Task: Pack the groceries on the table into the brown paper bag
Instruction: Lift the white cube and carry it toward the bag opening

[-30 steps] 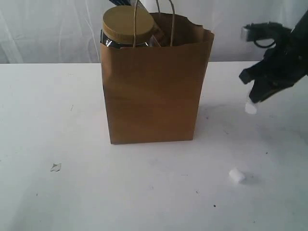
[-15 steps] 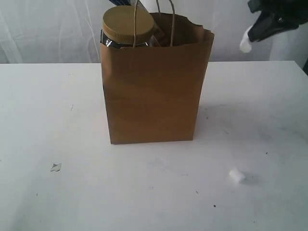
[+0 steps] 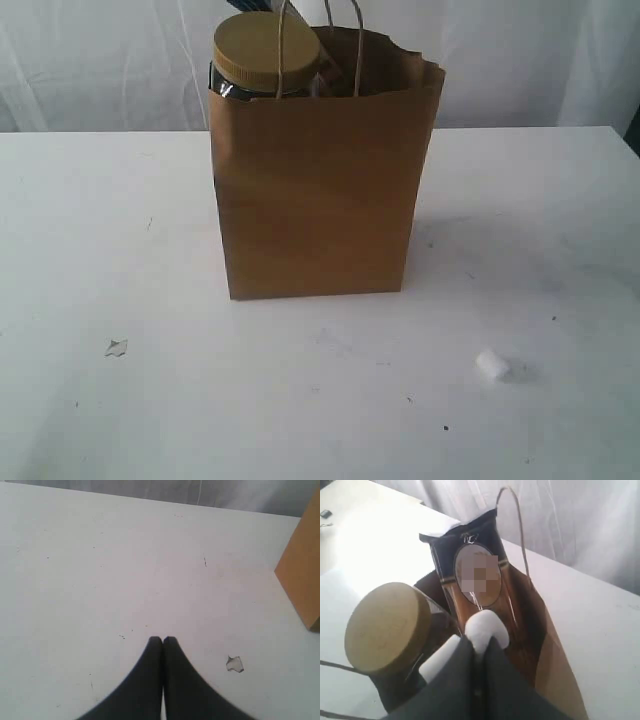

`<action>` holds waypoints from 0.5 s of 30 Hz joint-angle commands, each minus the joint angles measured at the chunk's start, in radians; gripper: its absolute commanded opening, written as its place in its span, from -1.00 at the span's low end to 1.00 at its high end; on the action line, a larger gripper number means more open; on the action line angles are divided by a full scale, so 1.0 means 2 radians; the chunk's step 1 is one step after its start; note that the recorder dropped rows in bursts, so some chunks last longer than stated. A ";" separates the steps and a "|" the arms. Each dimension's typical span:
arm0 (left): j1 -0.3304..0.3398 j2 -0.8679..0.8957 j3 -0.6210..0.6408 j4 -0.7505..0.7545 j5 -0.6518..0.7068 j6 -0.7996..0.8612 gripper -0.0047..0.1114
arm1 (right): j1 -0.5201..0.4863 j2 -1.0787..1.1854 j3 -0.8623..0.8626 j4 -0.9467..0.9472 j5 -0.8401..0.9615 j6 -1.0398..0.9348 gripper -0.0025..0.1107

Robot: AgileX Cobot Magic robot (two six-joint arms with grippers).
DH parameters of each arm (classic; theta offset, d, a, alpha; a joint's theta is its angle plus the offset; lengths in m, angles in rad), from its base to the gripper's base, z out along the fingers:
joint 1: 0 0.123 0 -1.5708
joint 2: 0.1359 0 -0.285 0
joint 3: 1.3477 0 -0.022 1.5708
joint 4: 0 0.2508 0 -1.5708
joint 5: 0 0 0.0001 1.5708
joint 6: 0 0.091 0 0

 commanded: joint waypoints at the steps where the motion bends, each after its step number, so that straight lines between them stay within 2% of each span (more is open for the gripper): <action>1: -0.003 -0.004 0.002 0.006 0.001 -0.003 -0.92 | 0.003 0.029 -0.004 0.036 0.001 -0.076 -0.96; 6: -0.003 -0.004 0.002 0.006 0.001 -0.003 -0.92 | 0.015 0.055 -0.004 0.036 0.001 -0.129 -0.96; 11: -0.003 -0.004 0.002 0.006 0.001 -0.003 -0.92 | 0.052 0.063 -0.004 0.035 0.001 -0.180 -0.96; 15: -0.003 -0.004 0.002 0.006 0.001 -0.003 -0.92 | 0.064 0.066 -0.004 -0.002 0.001 -0.190 -0.92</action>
